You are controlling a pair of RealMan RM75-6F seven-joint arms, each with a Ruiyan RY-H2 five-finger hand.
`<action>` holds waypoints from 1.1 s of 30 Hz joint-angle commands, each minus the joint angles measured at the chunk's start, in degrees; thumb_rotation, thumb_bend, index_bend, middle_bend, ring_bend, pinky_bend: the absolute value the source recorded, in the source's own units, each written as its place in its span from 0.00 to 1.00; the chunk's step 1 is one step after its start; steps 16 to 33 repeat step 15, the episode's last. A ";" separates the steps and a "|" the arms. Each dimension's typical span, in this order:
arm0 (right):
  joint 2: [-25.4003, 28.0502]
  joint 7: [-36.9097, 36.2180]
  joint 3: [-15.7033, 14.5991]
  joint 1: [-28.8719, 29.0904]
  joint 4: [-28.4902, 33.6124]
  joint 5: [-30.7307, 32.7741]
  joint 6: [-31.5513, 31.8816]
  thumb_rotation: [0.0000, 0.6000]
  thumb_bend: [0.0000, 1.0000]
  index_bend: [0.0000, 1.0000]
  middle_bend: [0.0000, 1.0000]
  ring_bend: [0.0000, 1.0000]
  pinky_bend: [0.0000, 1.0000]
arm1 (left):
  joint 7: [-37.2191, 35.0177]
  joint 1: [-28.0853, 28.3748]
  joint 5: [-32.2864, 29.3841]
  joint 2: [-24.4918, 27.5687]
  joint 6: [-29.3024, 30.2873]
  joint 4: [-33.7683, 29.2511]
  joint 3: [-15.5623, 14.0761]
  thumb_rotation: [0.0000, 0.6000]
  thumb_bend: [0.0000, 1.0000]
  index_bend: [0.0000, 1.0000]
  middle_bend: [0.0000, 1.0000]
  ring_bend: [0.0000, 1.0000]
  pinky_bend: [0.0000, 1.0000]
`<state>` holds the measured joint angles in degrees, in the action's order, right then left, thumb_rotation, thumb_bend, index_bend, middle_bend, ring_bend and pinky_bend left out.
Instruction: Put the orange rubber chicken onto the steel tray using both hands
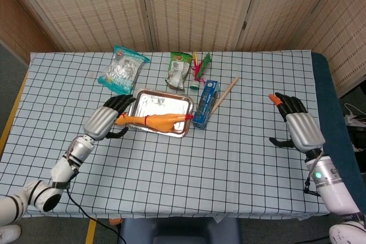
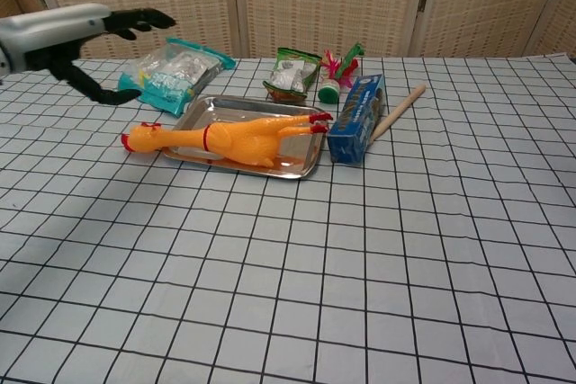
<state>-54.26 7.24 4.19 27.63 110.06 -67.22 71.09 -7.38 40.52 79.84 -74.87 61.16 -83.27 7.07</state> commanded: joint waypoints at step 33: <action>-10.25 3.08 -10.24 -24.90 -10.59 -14.86 25.62 1.00 0.12 0.00 0.00 0.00 0.00 | 8.41 -34.20 5.59 11.70 32.32 -10.91 -14.52 1.00 0.41 0.00 0.00 0.00 0.06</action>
